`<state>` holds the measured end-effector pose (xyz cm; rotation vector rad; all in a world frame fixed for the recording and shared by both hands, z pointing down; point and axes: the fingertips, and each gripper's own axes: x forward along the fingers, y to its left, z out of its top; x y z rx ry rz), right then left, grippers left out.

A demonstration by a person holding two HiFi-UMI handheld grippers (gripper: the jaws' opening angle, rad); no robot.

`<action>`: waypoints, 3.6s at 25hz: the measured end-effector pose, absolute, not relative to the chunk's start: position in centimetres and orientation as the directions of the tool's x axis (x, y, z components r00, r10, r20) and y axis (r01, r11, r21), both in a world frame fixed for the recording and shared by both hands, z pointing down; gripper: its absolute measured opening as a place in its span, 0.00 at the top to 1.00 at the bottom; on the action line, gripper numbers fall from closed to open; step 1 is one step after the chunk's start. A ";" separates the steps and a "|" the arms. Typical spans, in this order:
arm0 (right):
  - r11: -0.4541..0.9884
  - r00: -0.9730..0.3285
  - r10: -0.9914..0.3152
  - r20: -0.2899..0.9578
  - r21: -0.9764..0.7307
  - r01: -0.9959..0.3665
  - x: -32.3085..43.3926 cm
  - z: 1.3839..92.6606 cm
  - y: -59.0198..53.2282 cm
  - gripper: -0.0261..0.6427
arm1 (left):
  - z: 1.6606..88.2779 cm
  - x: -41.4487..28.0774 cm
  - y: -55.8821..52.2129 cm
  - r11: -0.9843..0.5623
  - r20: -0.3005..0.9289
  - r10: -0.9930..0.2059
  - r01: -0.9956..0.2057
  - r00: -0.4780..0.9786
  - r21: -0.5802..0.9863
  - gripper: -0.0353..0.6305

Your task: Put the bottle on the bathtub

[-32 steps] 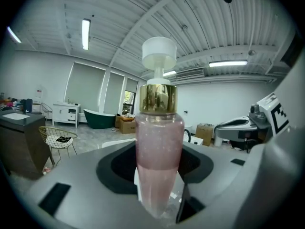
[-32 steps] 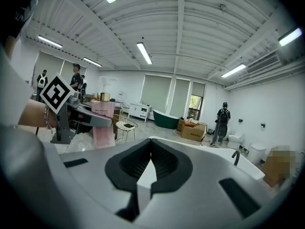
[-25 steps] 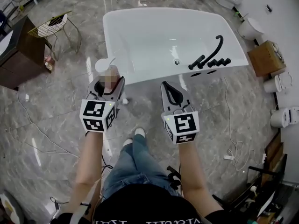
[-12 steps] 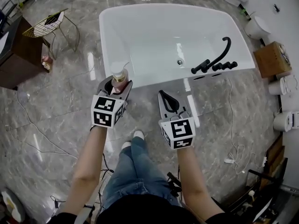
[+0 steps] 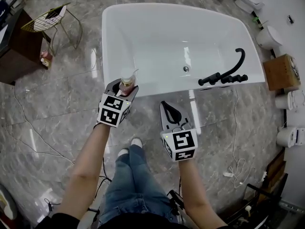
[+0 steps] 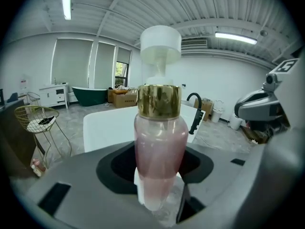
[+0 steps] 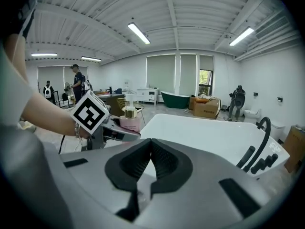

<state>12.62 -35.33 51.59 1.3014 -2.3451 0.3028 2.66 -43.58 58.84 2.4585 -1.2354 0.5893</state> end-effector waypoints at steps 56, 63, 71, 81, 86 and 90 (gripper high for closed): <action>0.505 -0.464 -0.785 0.411 -0.010 -0.863 10.0 43.2 -33.4 0.94 | 53.4 1.9 -38.0 -0.608 0.507 -0.642 -0.785 0.575 0.120 0.29; 0.489 -0.448 -0.819 0.358 0.027 -0.872 9.7 39.6 -32.4 0.94 | 47.0 1.1 -37.0 -0.628 0.388 -0.683 -0.769 0.619 0.121 0.30; 0.474 -0.428 -0.852 0.301 0.100 -0.875 10.0 35.3 -31.6 0.94 | 41.2 -1.0 -35.9 -0.610 0.296 -0.741 -0.789 0.602 0.079 0.37; 0.464 -0.429 -0.880 0.203 0.182 -0.867 10.1 30.0 -30.0 0.94 | 34.2 -3.3 -33.7 -0.558 0.140 -0.823 -0.830 0.551 -0.017 0.70; 0.460 -0.437 -0.888 0.144 0.236 -0.856 9.7 27.2 -29.1 0.94 | 30.8 -5.2 -32.7 -0.489 0.048 -0.872 -0.869 0.487 -0.067 0.93; 0.449 -0.436 -0.894 0.105 0.221 -0.866 10.0 25.7 -28.4 0.94 | 28.0 -5.8 -31.3 -0.477 -0.022 -0.876 -0.873 0.482 -0.100 0.93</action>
